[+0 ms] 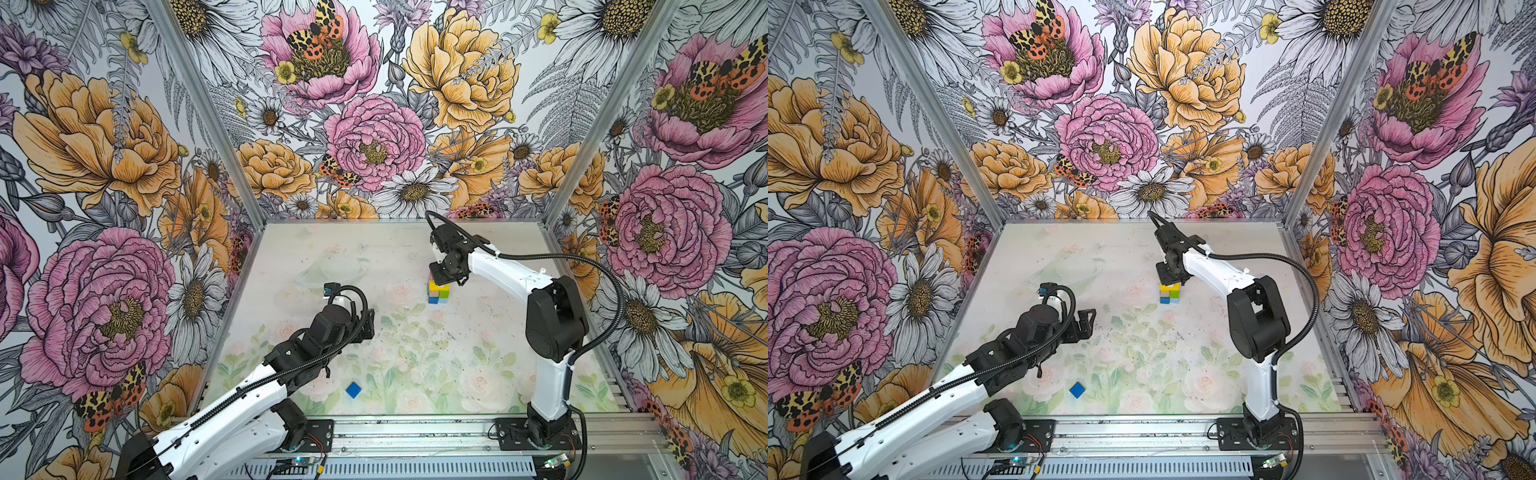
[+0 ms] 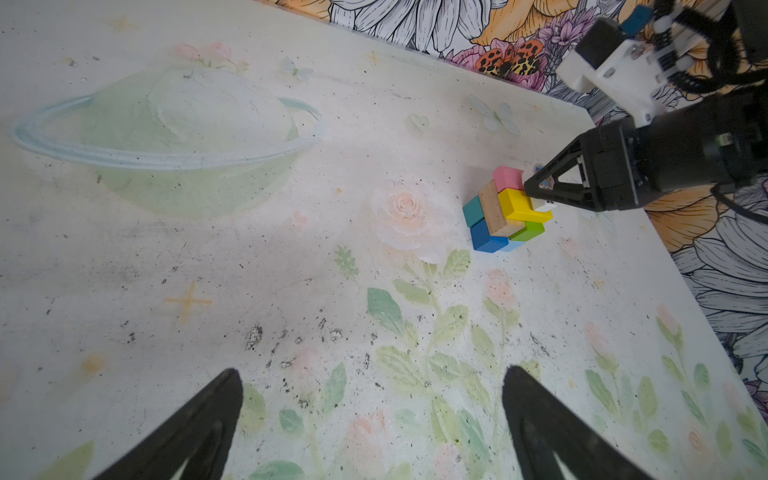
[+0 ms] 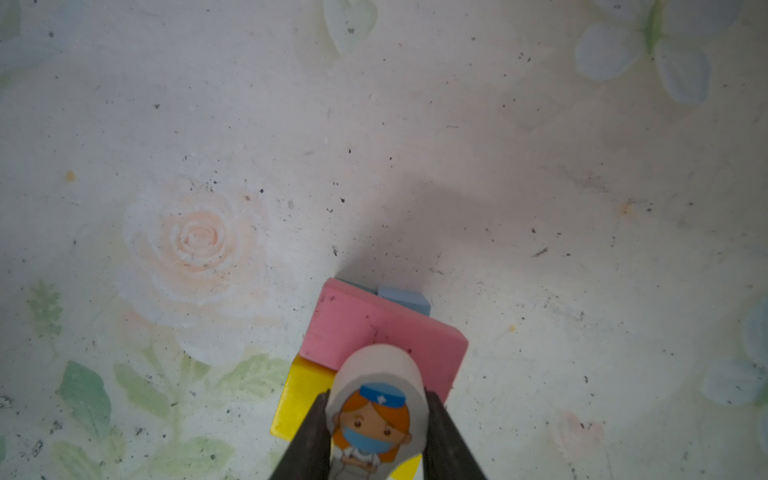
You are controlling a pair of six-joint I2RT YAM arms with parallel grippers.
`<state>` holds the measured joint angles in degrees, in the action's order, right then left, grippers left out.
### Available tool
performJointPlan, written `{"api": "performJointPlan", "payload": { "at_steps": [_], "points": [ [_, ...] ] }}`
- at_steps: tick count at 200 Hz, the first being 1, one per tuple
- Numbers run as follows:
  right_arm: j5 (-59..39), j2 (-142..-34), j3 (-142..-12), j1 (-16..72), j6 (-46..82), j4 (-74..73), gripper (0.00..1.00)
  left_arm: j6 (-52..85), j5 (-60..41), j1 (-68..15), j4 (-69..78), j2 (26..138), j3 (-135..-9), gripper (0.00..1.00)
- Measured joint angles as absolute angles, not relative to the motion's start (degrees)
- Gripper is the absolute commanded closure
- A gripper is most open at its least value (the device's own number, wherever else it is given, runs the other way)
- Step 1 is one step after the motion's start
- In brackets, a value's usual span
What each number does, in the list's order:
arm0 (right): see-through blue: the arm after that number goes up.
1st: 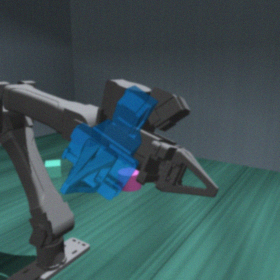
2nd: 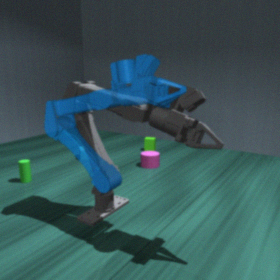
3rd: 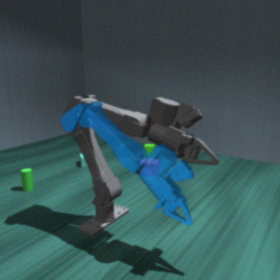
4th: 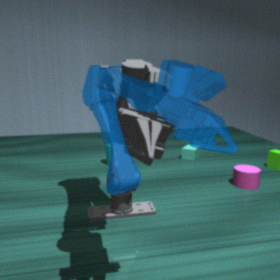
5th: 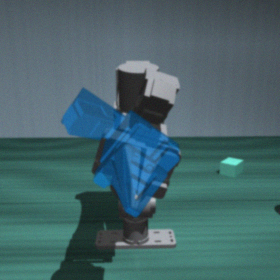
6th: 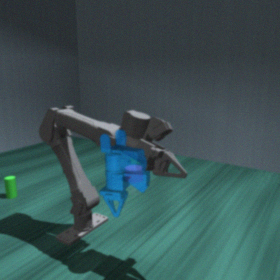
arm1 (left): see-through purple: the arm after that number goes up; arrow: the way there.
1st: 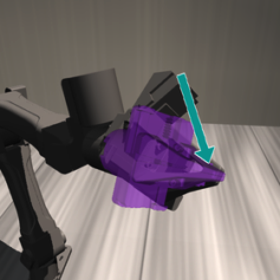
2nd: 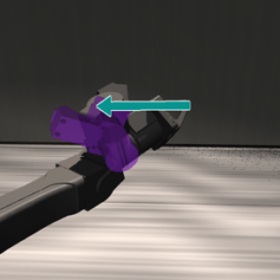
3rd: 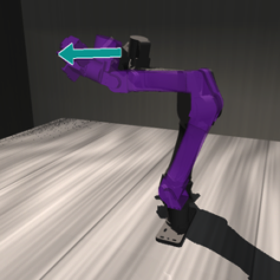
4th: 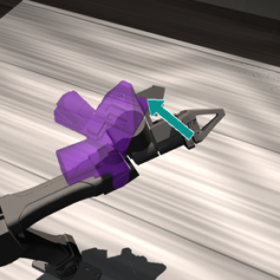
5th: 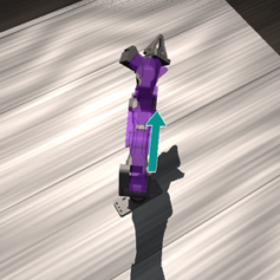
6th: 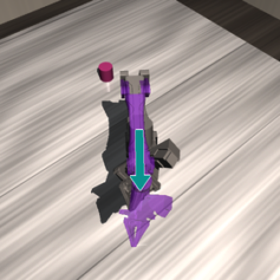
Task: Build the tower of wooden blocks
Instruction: 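Lower the nurse token onto the pink block atop the tower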
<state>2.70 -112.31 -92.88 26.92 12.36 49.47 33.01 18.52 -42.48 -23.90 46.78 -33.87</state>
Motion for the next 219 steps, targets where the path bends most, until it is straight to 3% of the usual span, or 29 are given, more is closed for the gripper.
{"api": "performJointPlan", "payload": {
  "at_steps": [113,219],
  "points": [
    [2.68,-112.33,-93.25,26.92,12.34,49.52,0.63,33.01,17.89,-41.78,-23.68,47.18,-33.87,0.01],
    [2.7,-113.62,-94.41,26.85,12.36,50.0,0.54,33.01,17.1,-41.43,-23.64,48.29,-33.87,0.01]
  ]
}}
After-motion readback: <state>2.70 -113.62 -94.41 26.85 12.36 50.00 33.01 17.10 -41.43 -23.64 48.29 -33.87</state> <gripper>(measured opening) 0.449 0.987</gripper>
